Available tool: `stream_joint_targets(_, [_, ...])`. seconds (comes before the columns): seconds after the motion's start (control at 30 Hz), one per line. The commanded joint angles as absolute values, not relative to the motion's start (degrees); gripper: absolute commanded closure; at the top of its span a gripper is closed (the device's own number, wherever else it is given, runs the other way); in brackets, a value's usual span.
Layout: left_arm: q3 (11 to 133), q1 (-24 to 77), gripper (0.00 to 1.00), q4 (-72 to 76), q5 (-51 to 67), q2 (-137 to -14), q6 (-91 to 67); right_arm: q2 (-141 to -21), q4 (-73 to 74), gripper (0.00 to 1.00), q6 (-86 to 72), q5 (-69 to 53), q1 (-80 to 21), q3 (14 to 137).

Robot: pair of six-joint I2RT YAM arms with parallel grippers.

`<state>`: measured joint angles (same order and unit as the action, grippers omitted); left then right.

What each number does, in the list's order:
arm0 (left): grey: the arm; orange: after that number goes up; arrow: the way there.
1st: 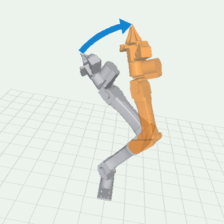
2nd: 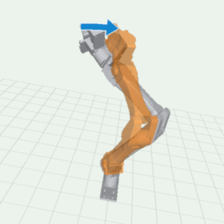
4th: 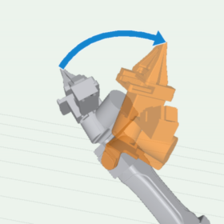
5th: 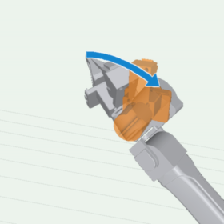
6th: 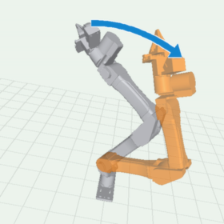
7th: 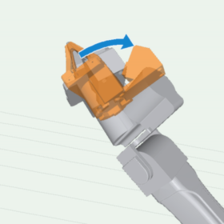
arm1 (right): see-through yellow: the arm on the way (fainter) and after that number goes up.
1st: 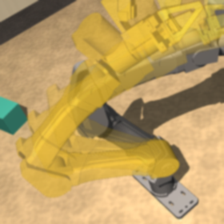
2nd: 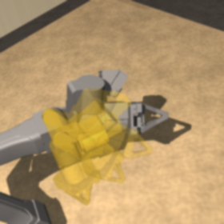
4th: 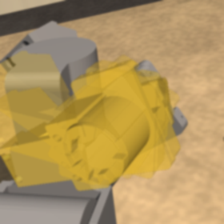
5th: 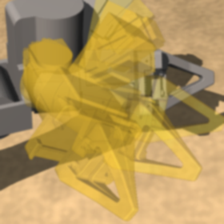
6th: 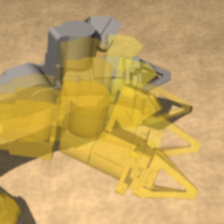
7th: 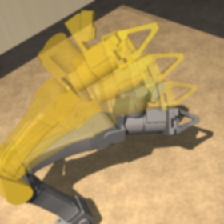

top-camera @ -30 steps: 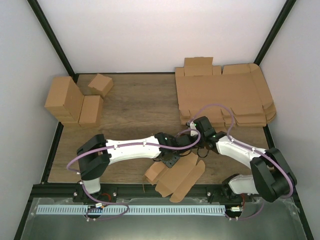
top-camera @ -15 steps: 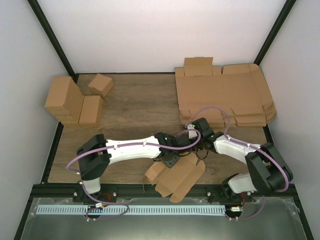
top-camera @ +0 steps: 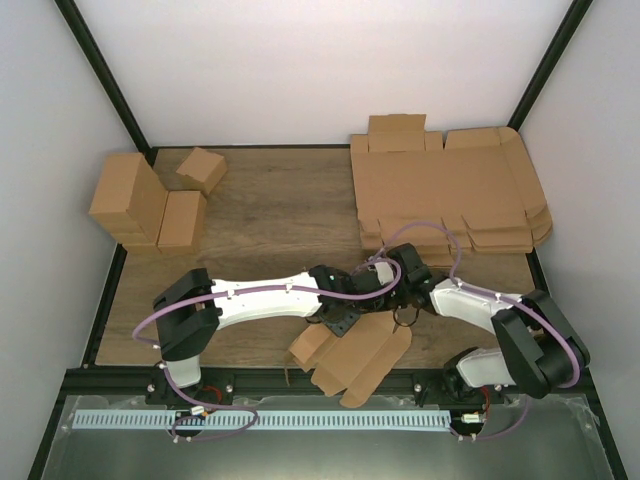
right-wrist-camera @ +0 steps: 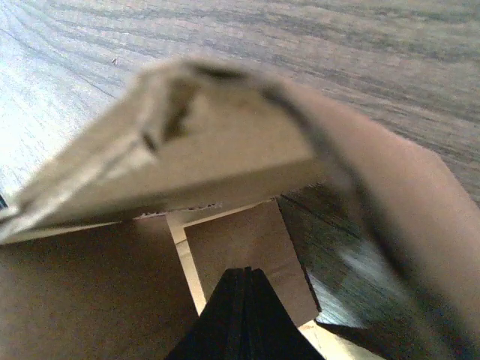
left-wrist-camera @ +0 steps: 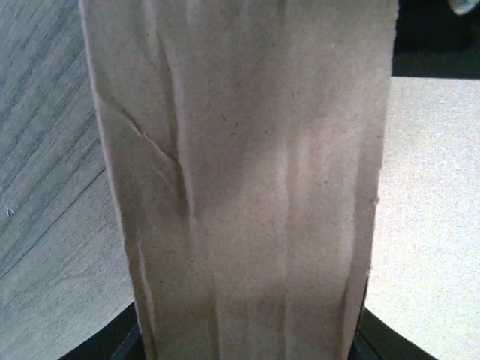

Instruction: Fold the paper box

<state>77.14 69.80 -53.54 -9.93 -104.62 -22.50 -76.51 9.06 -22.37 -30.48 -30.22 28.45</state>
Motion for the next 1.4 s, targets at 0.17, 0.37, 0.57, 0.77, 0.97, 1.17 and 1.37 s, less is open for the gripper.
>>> stream_joint_targets(0.17, [76.95,70.11,0.56,-54.67,-10.85,-106.75,-22.06,-70.88,5.57,0.99,-26.01,-25.48,-31.20,27.00])
stream_joint_targets(0.37, [77.43,70.30,0.56,-55.09,-10.20,-107.22,-21.21,-69.69,3.05,0.99,-26.15,-25.06,-31.15,25.70])
stream_joint_targets(0.57, [77.52,70.75,0.56,-55.42,-10.32,-107.94,-20.92,-68.93,4.80,0.99,-25.77,-19.64,-31.12,26.08])
stream_joint_targets(0.77, [77.70,70.75,0.56,-55.40,-10.80,-107.37,-21.04,-67.40,10.34,0.98,-26.30,-10.30,-31.05,27.85])
stream_joint_targets(0.97, [77.78,70.75,0.56,-55.06,-10.82,-106.74,-21.52,-63.33,11.83,0.78,-27.44,-5.65,-30.69,27.38])
stream_joint_targets(1.17, [77.64,70.75,0.56,-55.19,-10.74,-106.53,-21.53,-54.34,9.31,0.57,-24.54,-3.17,-30.50,26.52])
stream_joint_targets(1.37, [77.69,70.75,0.56,-54.77,-10.63,-106.46,-21.62,-55.16,7.87,0.35,-19.32,-1.78,-30.15,27.75])
